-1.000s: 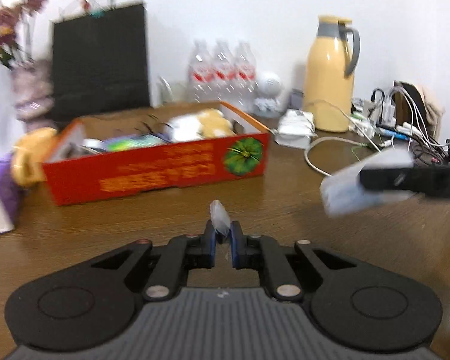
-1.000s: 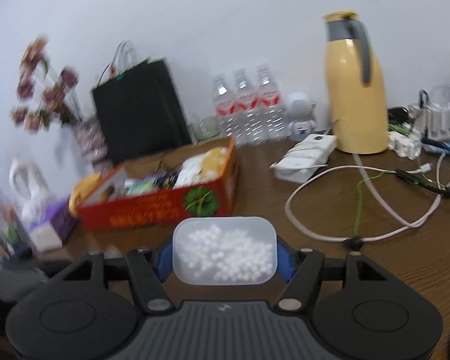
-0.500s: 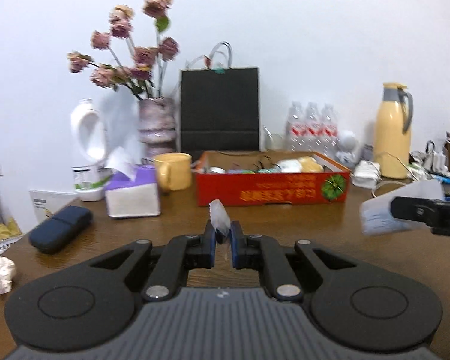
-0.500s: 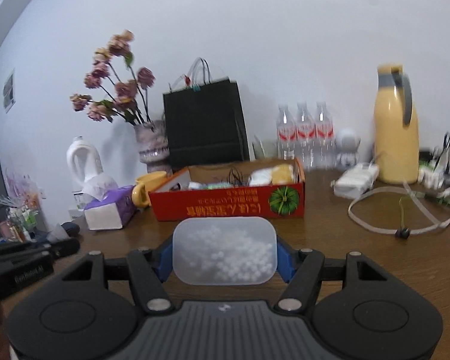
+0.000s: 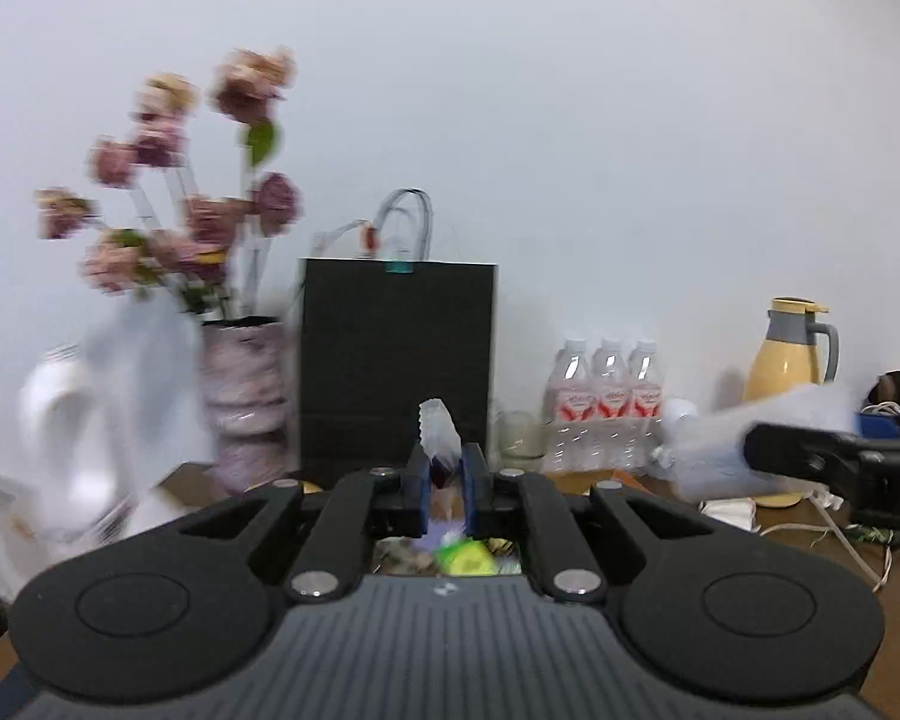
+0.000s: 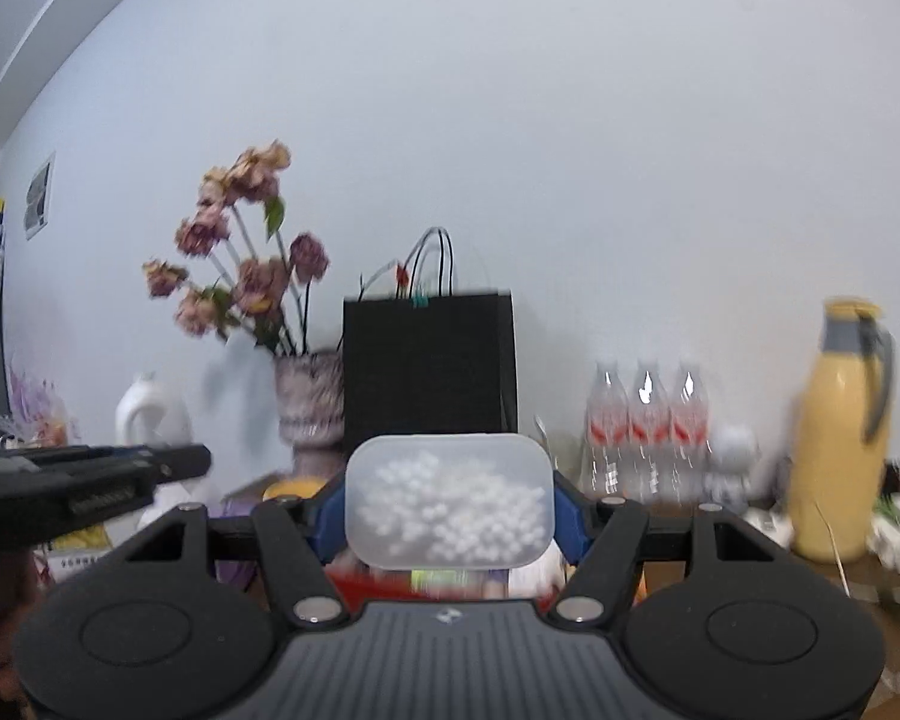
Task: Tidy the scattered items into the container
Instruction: 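Lift and carry the clear box and packet over the box, then open both tools to release the clear box and packet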
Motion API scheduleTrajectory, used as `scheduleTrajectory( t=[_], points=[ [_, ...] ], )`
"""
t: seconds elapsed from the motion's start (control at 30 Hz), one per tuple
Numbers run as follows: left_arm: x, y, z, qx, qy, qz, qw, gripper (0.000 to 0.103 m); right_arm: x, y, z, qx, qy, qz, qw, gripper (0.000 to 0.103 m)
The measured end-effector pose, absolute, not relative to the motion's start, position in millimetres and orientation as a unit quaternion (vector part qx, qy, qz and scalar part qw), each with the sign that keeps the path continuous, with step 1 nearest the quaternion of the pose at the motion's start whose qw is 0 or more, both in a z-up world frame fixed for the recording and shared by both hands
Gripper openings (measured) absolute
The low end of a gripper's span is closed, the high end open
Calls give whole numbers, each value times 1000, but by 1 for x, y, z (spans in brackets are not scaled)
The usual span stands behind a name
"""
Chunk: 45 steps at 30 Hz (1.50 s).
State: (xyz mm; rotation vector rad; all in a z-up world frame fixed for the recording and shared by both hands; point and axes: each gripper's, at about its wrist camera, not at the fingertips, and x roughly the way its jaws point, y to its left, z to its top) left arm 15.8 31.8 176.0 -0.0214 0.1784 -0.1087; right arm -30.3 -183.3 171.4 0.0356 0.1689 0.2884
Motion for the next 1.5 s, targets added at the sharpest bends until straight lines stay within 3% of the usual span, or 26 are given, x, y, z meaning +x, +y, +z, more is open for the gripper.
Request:
scheduleTrajectory(
  t=[0.17, 0.3, 0.67, 0.93, 1.17, 1.27, 1.4, 1.5],
  points=[
    [114, 32, 193, 7, 129, -37, 991, 11, 71, -181, 205, 40, 122, 150, 980, 65],
    [183, 28, 179, -13, 233, -65, 970, 11, 141, -175, 202, 42, 193, 150, 969, 65],
    [283, 34, 78, 6, 475, -64, 878, 11, 270, -160, 97, 46, 436, 108, 892, 65],
    [295, 34, 49, 24, 524, -67, 849, 11, 282, -143, 61, -55, 505, 100, 855, 65],
    [296, 29, 43, 19, 539, -70, 839, 12, 288, -152, 43, -54, 522, 92, 846, 65],
    [296, 29, 43, 13, 541, -74, 838, 19, 290, -143, 39, -53, 527, 107, 841, 65],
    [293, 30, 55, 15, 526, -70, 848, 29, 293, -140, 32, 31, 542, 165, 824, 66],
    [290, 32, 70, 25, 515, -57, 855, 60, 292, -137, 34, 40, 547, 160, 821, 67]
  ],
)
